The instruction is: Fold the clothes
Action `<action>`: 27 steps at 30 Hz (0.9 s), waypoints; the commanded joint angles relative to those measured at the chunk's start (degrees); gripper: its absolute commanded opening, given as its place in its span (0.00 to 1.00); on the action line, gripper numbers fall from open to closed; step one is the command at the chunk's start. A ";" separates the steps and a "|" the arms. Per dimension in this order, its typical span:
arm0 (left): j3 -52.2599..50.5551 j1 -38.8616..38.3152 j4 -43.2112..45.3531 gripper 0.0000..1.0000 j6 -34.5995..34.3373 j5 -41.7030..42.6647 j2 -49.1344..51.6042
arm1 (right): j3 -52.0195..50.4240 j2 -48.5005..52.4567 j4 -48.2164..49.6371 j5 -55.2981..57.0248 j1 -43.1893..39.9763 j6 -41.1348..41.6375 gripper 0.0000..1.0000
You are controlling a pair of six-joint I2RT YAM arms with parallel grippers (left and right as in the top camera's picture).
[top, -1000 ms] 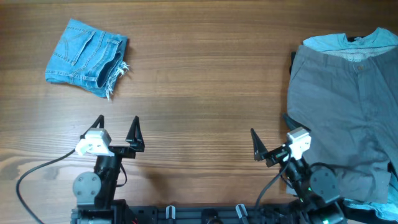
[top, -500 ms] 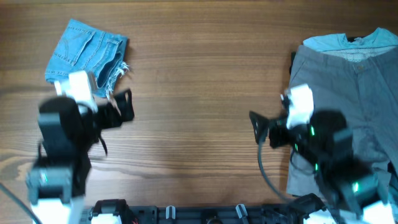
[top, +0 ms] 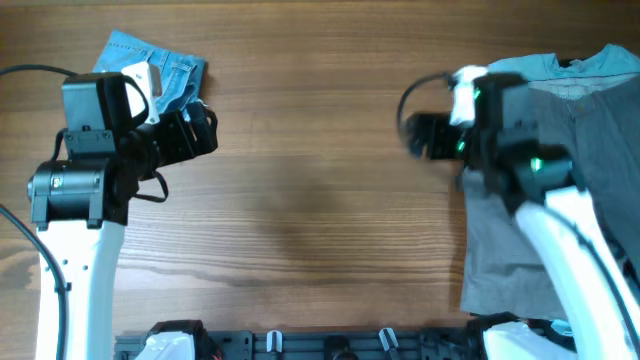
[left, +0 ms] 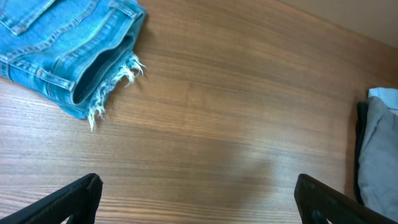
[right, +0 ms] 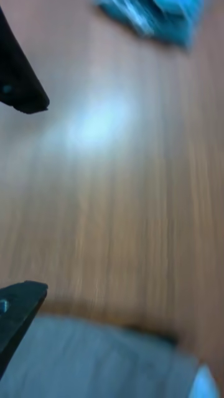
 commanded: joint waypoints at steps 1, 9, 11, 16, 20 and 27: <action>1.29 0.35 -0.07 1.00 -0.74 1.38 0.22 | 1.40 10.05 5.11 -0.13 -8.68 2.75 0.84; 1.29 0.35 -0.24 1.00 -0.74 1.36 0.24 | 5.49 26.23 7.10 1.92 -13.75 1.07 0.74; 1.29 0.35 -0.09 1.00 -0.74 1.36 0.24 | 5.49 28.20 6.82 2.69 -13.73 0.92 0.71; 1.29 0.35 -0.26 1.00 -0.74 1.36 0.24 | 5.40 30.86 4.90 5.86 -13.73 0.92 0.62; 1.27 0.35 -0.02 1.00 -0.74 1.38 0.24 | 5.40 32.20 3.82 8.33 -13.70 0.87 0.65; 1.29 0.35 -0.04 1.00 -0.74 1.36 0.24 | 5.35 34.88 2.08 8.24 -13.70 -0.61 0.55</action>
